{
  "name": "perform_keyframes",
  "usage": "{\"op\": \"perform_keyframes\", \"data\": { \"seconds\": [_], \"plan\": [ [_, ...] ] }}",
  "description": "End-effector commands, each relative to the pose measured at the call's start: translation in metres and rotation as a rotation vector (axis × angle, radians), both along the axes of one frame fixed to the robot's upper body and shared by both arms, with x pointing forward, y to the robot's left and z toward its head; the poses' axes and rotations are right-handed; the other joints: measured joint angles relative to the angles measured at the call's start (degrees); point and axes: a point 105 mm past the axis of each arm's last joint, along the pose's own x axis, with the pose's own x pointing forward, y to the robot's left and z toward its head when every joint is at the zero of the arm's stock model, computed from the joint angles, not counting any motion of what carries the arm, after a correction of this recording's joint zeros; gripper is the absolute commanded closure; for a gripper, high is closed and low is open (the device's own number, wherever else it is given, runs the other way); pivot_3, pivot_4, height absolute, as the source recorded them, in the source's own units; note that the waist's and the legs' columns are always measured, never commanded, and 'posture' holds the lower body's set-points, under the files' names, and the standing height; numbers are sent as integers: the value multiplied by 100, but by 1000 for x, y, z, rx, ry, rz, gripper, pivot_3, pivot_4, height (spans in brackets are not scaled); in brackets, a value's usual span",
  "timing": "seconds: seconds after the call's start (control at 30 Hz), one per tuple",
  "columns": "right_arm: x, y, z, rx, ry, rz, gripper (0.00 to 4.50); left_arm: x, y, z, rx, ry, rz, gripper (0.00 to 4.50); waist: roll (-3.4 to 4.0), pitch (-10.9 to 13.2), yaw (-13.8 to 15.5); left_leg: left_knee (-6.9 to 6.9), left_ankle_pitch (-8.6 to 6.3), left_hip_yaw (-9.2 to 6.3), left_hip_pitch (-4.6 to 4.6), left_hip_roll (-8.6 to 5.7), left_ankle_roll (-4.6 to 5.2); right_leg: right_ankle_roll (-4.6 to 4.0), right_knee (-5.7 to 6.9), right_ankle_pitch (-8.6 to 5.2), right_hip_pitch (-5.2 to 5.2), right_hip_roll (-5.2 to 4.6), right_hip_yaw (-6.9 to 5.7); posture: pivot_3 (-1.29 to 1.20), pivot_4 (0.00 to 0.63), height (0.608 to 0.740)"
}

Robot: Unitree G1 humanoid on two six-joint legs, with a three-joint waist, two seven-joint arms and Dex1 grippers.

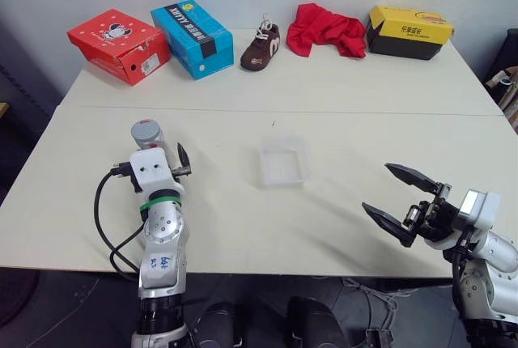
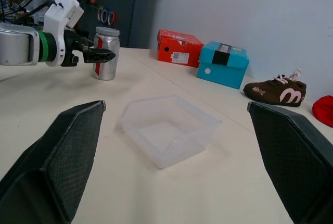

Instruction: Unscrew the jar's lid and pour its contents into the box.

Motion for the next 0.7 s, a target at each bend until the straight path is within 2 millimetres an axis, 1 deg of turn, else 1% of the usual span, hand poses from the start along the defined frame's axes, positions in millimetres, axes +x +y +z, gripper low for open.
{"op": "perform_keyframes", "data": {
  "seconds": [0.03,0.2,0.33,0.5,0.6,0.63,0.7],
  "plan": [
    [-4,-2,10,-1,-44,-15,0,8,2,11,25,-56,12,48,0,0,2,0,0,0,0,0,0,0,2,0,0,-1,-1,0,150,740],
    [-4,-3,10,5,-43,-33,0,16,11,10,34,-57,51,48,0,0,3,0,8,0,-1,0,15,1,0,0,1,0,-3,0,150,740],
    [-5,-3,8,8,-36,-41,0,23,10,10,52,-60,36,48,0,0,2,-1,11,0,-1,0,20,1,0,1,1,0,-4,0,150,740],
    [-6,-6,3,12,-24,-53,0,28,11,10,63,-66,22,48,0,0,4,-1,10,-1,-1,0,18,2,0,1,1,-1,-5,0,150,740],
    [-8,-7,-2,13,-15,-58,0,29,11,11,67,-76,22,627,0,0,2,-2,10,-1,-1,0,18,2,-1,1,1,0,-5,0,150,740],
    [-8,-8,-3,13,-12,-59,0,30,10,13,65,-84,14,876,0,0,2,-2,10,-1,-1,0,18,2,-2,1,1,0,-5,0,150,740],
    [-9,-8,-6,14,-8,-61,0,31,10,13,62,-84,13,1520,0,0,2,-2,10,-1,-1,0,18,3,-2,1,1,0,-5,0,150,740]
  ]
}}
